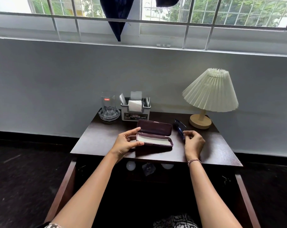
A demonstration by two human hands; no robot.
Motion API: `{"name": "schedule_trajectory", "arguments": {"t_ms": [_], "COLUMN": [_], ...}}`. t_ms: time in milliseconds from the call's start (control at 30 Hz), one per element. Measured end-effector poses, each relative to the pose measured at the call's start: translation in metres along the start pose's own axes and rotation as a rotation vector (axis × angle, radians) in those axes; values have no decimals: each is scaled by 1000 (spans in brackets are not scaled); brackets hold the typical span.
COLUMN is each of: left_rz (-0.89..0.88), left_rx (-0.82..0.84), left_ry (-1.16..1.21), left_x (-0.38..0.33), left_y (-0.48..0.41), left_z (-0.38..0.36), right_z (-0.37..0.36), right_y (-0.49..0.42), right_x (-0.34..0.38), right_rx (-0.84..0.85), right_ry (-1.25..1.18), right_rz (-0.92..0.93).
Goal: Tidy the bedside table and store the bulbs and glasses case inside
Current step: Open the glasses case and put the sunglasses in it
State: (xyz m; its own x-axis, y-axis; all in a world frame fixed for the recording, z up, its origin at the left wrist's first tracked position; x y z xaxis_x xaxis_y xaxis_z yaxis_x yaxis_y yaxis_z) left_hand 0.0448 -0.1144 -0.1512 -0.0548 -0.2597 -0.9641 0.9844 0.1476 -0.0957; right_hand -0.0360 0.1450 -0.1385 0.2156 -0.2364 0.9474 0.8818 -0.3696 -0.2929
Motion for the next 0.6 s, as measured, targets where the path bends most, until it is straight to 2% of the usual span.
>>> {"name": "schedule_trajectory", "arguments": {"t_ms": [333,600], "left_rz": [-14,-48], "left_rx": [-5,-14], "left_ry": [-12,-27], "left_x": [-2,-4], "left_y": [1,2], "left_z": [-1,1], "right_z": [1,3], "right_y": [4,6], "right_x": [4,5], "right_rx": [-29,-93], "right_ry": [-93,55], "right_rz": [24,9]}}
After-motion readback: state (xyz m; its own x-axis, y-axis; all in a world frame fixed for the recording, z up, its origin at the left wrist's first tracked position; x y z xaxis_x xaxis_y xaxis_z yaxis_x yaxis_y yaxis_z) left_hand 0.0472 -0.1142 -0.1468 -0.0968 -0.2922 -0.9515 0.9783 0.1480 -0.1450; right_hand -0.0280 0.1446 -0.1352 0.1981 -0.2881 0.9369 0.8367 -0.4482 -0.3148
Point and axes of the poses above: each hand's wrist, its own y-axis away from the middle knuckle, its own z-axis out of the back of the hand, x = y × z, the point moved 3 cm from there along -y, towards the middle knuckle, and after that the axes turned 15 degrees about -y, right-handed, at the moved point
